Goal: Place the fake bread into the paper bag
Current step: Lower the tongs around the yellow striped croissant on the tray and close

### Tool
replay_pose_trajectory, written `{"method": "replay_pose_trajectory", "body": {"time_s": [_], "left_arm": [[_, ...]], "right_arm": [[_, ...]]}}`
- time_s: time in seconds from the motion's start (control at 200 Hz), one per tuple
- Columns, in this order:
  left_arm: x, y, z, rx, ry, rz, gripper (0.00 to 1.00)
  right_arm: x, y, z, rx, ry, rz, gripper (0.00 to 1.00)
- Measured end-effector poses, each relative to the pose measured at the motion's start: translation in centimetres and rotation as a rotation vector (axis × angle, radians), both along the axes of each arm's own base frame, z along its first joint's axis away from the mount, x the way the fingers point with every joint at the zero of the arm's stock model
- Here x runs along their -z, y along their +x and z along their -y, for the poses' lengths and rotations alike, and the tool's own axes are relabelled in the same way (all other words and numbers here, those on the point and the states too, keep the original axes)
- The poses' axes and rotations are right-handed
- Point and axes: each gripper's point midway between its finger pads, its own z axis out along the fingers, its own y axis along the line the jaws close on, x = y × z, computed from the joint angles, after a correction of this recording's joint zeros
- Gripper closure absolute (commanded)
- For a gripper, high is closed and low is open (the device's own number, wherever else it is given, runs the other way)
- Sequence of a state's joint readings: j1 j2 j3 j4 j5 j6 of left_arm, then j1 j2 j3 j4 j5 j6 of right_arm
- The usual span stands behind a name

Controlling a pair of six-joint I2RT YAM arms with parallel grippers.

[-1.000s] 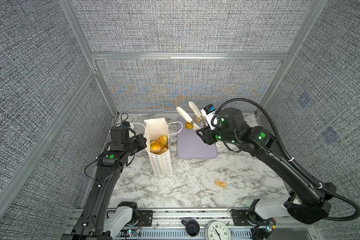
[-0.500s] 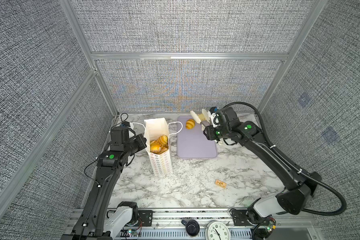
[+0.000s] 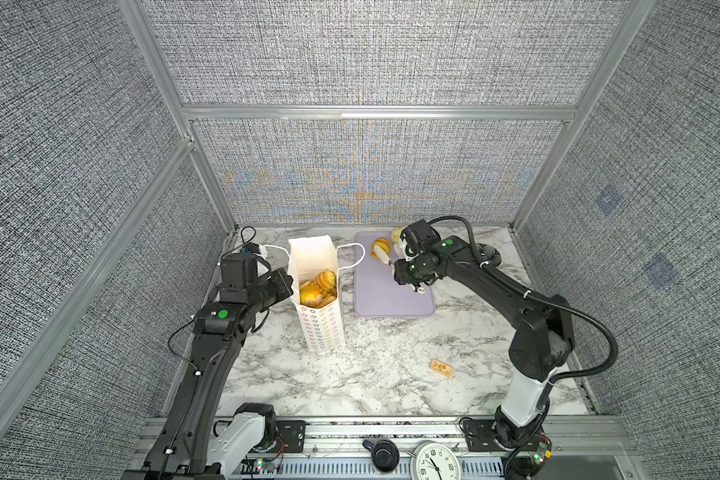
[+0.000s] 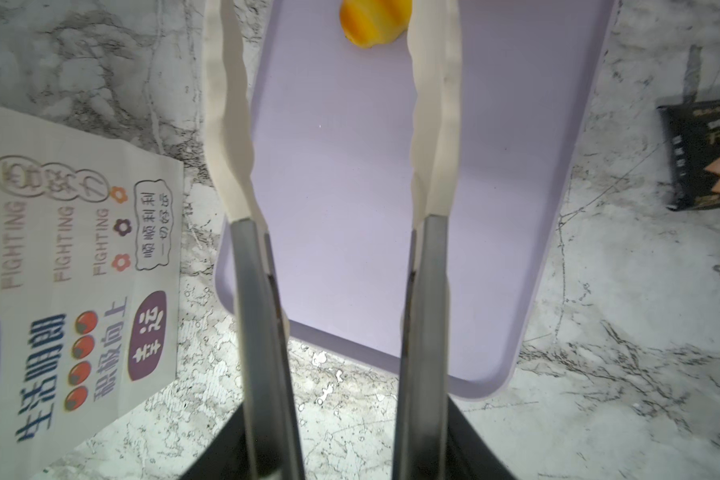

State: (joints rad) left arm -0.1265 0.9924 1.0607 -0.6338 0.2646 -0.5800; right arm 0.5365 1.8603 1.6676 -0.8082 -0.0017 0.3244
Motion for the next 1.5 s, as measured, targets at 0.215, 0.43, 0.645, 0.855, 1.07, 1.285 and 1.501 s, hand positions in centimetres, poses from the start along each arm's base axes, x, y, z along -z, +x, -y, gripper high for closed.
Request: {"method": "replay_pose_trajectory", "body": {"time_s": [0.215, 0.43, 0.645, 0.855, 1.07, 1.285, 1.501], "left_arm": [[0.2, -0.1, 0.0, 0.000, 0.000, 0.003, 0.94], [0.3, -0.1, 0.0, 0.000, -0.001, 0.006, 0.94], [0.4, 0.0, 0.0, 0.001, -0.003, 0.011, 0.94], [0.4, 0.0, 0.1, 0.006, -0.006, 0.013, 0.94], [0.5, 0.0, 0.1, 0.006, -0.007, 0.011, 0.94], [0.7, 0.1, 0.4, 0.017, -0.019, 0.016, 0.94], [0.7, 0.1, 0.5, 0.019, -0.022, 0.020, 0.94]], "right_arm": [[2.7, 1.7, -0.2, 0.047, 0.014, -0.068, 0.45], [4.2, 3.2, -1.0, 0.061, 0.025, -0.099, 0.40], [5.3, 4.3, -1.0, 0.088, 0.026, -0.119, 0.37], [5.6, 5.3, -1.5, 0.097, 0.028, -0.123, 0.36], [6.2, 6.1, -1.6, 0.110, 0.007, -0.131, 0.35], [6.0, 7.1, -1.8, 0.121, -0.003, -0.114, 0.34], [6.8, 8.0, -2.3, 0.125, -0.017, -0.119, 0.34]]}}
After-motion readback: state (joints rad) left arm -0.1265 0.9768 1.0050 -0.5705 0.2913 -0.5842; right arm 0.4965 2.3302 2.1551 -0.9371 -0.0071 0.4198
